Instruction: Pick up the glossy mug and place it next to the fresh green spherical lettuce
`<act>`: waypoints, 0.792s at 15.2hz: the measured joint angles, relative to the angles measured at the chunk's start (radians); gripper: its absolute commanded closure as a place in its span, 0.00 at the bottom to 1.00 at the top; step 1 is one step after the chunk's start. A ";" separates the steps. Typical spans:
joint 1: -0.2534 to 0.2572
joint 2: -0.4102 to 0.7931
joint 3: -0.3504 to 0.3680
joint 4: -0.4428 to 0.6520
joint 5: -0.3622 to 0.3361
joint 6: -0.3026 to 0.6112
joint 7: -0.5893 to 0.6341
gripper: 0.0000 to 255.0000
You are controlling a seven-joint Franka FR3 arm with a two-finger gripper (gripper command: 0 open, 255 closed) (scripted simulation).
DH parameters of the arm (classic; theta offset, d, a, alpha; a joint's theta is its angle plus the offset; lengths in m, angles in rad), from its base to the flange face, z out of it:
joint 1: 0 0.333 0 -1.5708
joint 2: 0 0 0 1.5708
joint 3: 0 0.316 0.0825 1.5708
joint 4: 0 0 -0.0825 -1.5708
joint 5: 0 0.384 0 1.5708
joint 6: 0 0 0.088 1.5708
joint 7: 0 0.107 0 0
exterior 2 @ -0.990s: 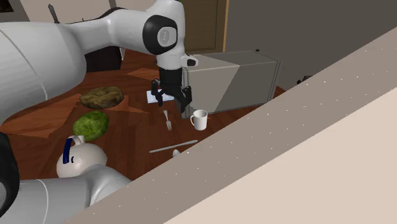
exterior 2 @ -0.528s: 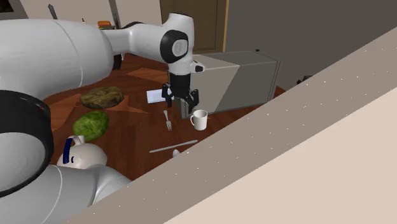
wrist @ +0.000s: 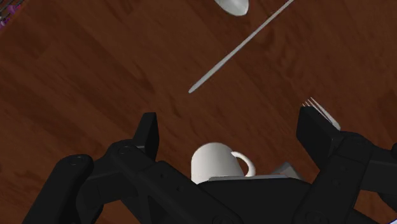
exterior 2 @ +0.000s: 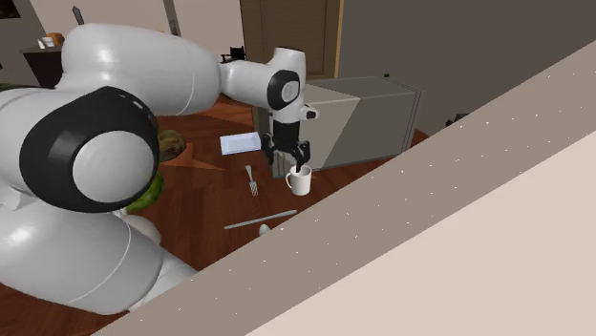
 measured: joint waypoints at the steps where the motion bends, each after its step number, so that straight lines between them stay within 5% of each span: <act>1: 0.002 0.040 0.005 0.026 0.000 0.014 0.007 0.00; 12: 0.002 0.449 0.010 0.278 -0.024 0.174 0.026 0.00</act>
